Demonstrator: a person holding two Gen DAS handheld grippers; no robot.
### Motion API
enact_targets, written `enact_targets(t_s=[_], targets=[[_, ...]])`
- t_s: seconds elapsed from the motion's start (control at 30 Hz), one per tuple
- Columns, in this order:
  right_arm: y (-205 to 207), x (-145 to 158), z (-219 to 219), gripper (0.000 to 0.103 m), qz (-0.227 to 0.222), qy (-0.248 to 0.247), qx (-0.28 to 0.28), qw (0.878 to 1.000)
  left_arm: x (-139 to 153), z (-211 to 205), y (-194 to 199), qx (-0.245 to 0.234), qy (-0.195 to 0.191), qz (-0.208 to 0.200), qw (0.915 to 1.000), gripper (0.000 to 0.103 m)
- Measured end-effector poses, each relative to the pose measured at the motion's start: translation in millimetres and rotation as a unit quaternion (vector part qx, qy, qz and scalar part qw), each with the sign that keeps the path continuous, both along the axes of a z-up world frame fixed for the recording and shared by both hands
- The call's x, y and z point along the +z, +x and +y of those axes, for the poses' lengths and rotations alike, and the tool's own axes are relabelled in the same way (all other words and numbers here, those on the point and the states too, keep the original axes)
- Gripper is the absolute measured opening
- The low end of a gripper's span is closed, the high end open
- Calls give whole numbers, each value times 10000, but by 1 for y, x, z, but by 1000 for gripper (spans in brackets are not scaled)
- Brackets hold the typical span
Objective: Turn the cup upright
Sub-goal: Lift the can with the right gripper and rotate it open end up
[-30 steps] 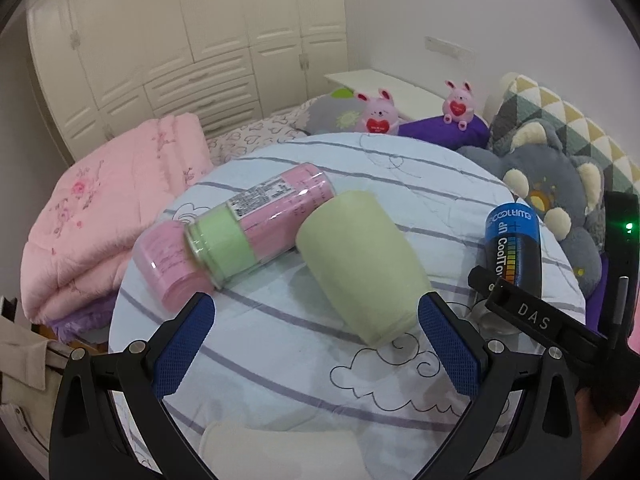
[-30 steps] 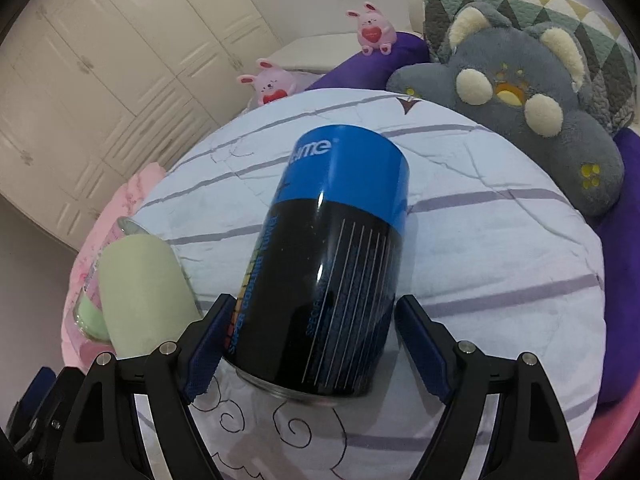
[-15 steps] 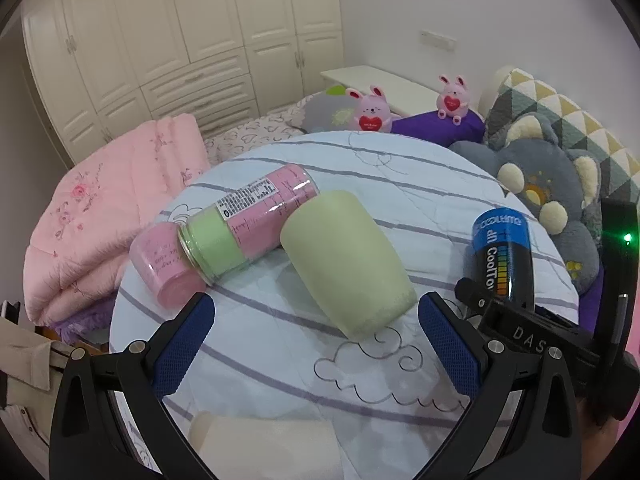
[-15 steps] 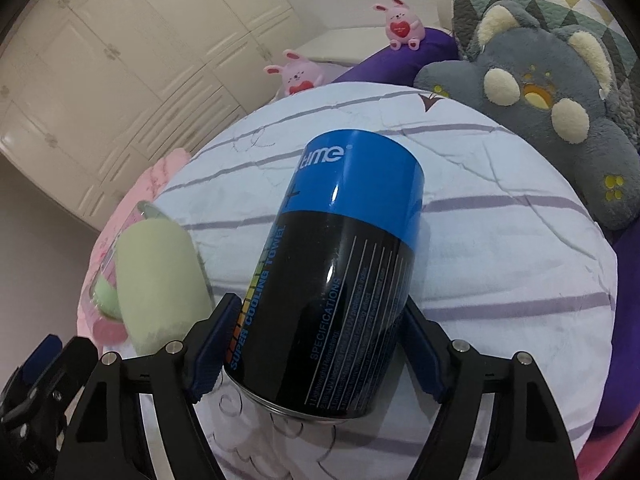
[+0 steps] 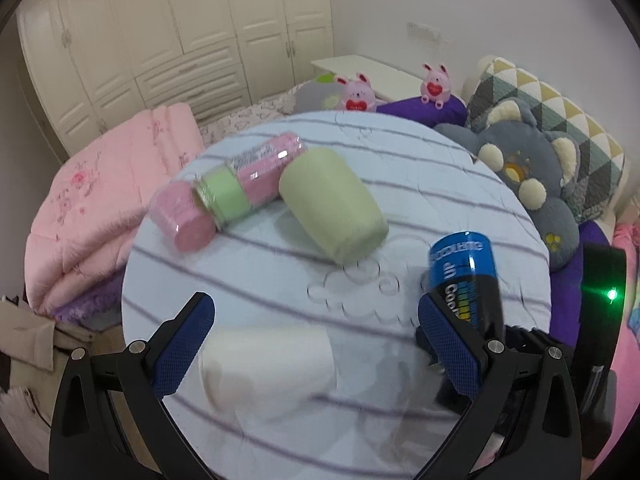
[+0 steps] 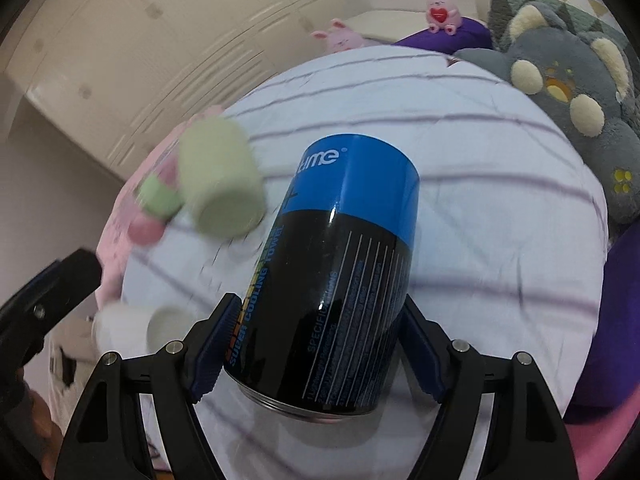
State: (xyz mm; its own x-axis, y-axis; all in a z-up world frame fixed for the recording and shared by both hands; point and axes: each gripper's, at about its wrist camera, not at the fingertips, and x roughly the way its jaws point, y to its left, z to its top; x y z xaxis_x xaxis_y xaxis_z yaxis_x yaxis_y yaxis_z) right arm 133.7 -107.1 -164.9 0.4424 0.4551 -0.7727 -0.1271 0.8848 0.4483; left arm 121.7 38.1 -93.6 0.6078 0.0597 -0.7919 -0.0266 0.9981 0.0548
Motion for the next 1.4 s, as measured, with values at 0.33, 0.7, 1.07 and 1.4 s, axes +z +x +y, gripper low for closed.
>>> enact_targets(t_s=[0.33,0.7,1.07,1.4], targets=[[-37,2,25,78,-151,-98,510,9985,-3,7,-40,149,-208,74,9996,103],[-69,27,20,81,-497,-406,518,9966,11,5,-65,208,-404,-75,9989,103],[-96,68,-10,81,-1353,-904,143,9866,24,-23,-74,-114,-508,-249,9983,103],[-94,68,-31,81,-1506,-1141,-9,9820,21,-48,-68,-261,-445,-186,9985,103]])
